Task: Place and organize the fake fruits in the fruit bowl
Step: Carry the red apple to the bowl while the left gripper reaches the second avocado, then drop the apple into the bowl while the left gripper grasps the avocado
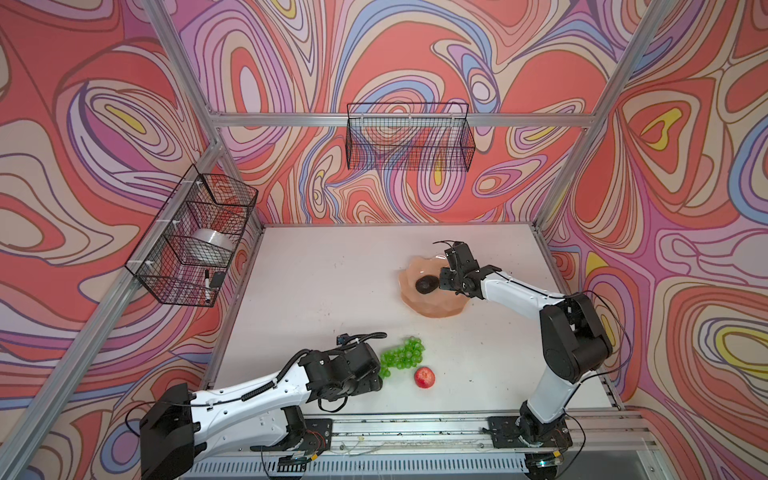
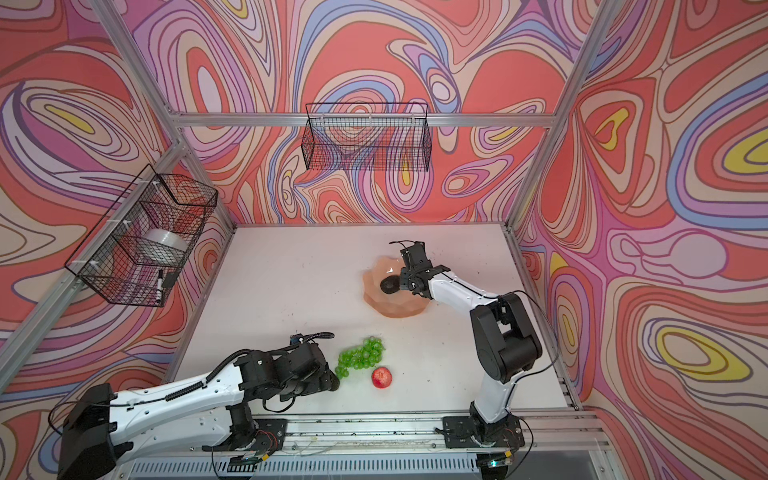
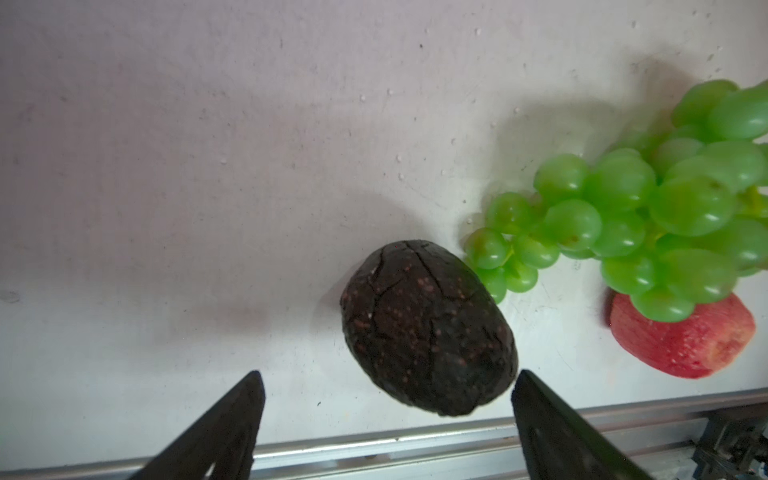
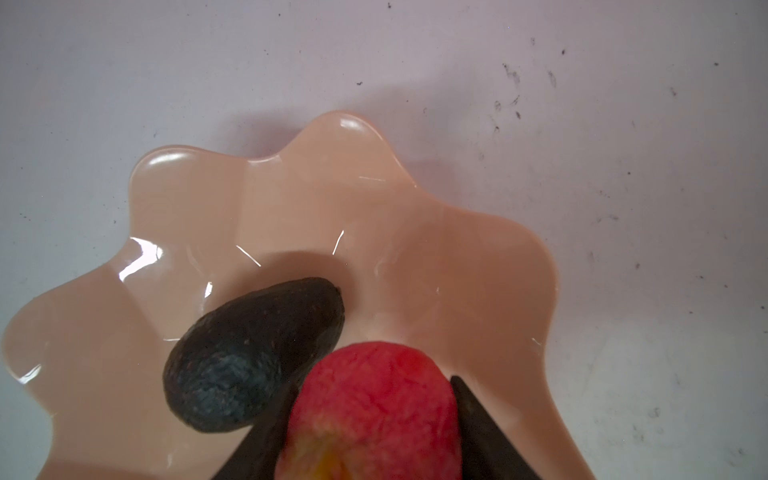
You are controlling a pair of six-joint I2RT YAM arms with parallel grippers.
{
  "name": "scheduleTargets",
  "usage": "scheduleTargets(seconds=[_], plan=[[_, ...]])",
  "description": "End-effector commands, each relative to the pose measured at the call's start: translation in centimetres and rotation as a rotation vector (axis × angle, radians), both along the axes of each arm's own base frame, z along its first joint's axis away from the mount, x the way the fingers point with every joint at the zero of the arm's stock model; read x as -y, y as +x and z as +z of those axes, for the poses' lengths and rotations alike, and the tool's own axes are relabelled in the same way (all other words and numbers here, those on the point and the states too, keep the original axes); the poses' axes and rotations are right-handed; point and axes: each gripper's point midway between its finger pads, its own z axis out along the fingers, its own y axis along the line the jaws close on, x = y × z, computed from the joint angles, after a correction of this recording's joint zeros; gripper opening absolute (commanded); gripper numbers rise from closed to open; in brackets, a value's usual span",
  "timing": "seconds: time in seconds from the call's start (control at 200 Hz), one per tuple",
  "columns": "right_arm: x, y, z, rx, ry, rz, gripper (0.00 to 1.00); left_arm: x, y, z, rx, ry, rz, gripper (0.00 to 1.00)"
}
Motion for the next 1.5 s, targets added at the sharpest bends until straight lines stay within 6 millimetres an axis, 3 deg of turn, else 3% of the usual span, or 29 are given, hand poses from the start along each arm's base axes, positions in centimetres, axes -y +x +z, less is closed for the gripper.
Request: scheduleTargets(seconds=[0.0, 0.421, 0.571, 0.606, 0.856, 0.991, 1.011, 1.101, 1.202, 1.227, 1.252, 1.327, 1.492], plan=[[-0.4, 1.3, -0.5, 0.014, 0.009, 0.015, 0.43, 0.6, 1.2, -0.1, 0.040, -0.019, 0.068, 0.94], [-1.6, 2.6, -1.8, -0.009, 0.038, 0.045, 0.48, 1.1, 1.8, -2.5, 0.022, 0.039, 0.091, 0.92], [-1.6, 2.7, -2.0, -0.014, 0.037, 0.042, 0.53, 1.1, 1.8, -3.2, 0.017, 0.024, 0.118, 0.82], [-1.6, 2.7, -2.1, -0.019, 0.036, 0.040, 0.54, 0.0, 1.3, -4.2, 0.006, 0.051, 0.121, 0.79], [-1.7, 2.5, -1.6, -0.016, 0.054, 0.039, 0.69, -1.3, 1.1, -3.5, 0.026, 0.076, 0.105, 0.54], [-1.4, 2.8, -0.4, 0.005, 0.051, 0.034, 0.77, -2.5, 1.1, -1.6, 0.071, 0.104, 0.062, 0.48], [-1.4, 2.8, -0.3, 0.006, 0.053, 0.034, 0.77, -1.9, 1.6, -0.2, 0.095, 0.080, 0.057, 0.47], [-0.9, 2.8, 0.8, 0.024, 0.057, 0.024, 0.79, -2.9, 2.1, 3.0, 0.168, 0.104, 0.007, 0.45], [-0.3, 2.5, 3.4, 0.079, 0.066, 0.013, 0.81, -3.2, 3.4, 8.0, 0.287, 0.119, -0.080, 0.46], [-0.1, 2.4, 3.7, 0.084, 0.064, 0.010, 0.82, -2.7, 3.9, 9.1, 0.314, 0.111, -0.113, 0.46], [0.1, 2.3, 5.5, 0.120, 0.075, 0.006, 0.83, -2.1, 4.4, 10.3, 0.339, 0.098, -0.144, 0.46], [0.7, 1.4, 8.0, 0.169, 0.086, 0.000, 0.85, 0.2, 6.1, 12.7, 0.369, 0.052, -0.223, 0.46], [2.7, -2.1, 12.4, 0.247, 0.118, -0.018, 0.92, 7.8, 11.0, 14.8, 0.382, 0.018, -0.432, 0.46]])
